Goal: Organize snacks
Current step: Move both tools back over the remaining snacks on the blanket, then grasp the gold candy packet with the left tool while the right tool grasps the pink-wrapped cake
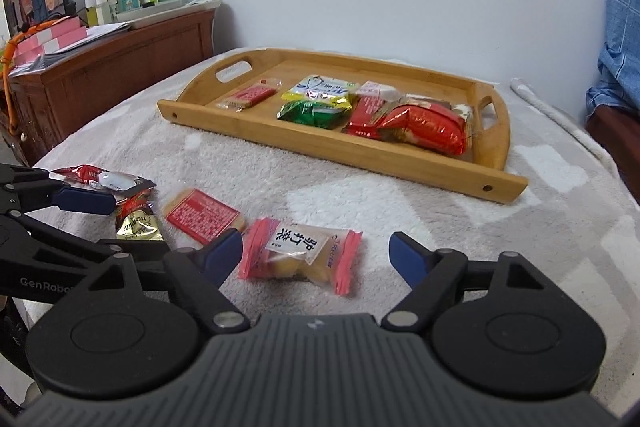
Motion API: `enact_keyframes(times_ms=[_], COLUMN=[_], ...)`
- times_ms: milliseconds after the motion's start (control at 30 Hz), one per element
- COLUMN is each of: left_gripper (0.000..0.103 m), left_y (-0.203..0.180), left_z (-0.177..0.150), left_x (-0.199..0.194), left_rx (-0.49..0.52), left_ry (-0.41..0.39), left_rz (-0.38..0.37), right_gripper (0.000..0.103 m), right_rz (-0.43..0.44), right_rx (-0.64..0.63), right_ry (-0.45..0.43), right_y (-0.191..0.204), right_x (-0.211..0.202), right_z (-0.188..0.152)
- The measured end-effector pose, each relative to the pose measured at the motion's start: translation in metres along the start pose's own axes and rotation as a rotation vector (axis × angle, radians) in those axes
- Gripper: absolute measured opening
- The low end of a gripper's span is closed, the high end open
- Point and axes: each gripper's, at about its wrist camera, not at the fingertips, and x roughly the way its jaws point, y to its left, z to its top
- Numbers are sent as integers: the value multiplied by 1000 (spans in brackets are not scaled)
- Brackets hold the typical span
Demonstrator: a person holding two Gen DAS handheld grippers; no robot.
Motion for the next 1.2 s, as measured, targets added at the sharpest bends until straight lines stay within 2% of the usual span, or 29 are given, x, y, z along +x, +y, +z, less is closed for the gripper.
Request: enact_keyframes(times_ms=[133,300,600,933,1200], left_gripper=[74,61,51,48,47], left_y=[0,-2,-6,-7,-20], left_z=[-1,-3,-4,-4,-8], left_x=[2,1,-4,-6,-10], left_rx=[-6,9,11,-21,25], left_ry=[0,-9,-24,-25,-55], left_rz=[-1,-1,-3,3,32], right_gripper=[88,87,83,79,71], right_rz=[6,6,7,-12,-27], right_rx=[2,-13,-10,-35,-28], right_ry=[12,25,44,39,23], right_y=[0,4,8,14,16], right_x=[3,7,12,11,9], right_z=[-1,-2,-4,-7,-9])
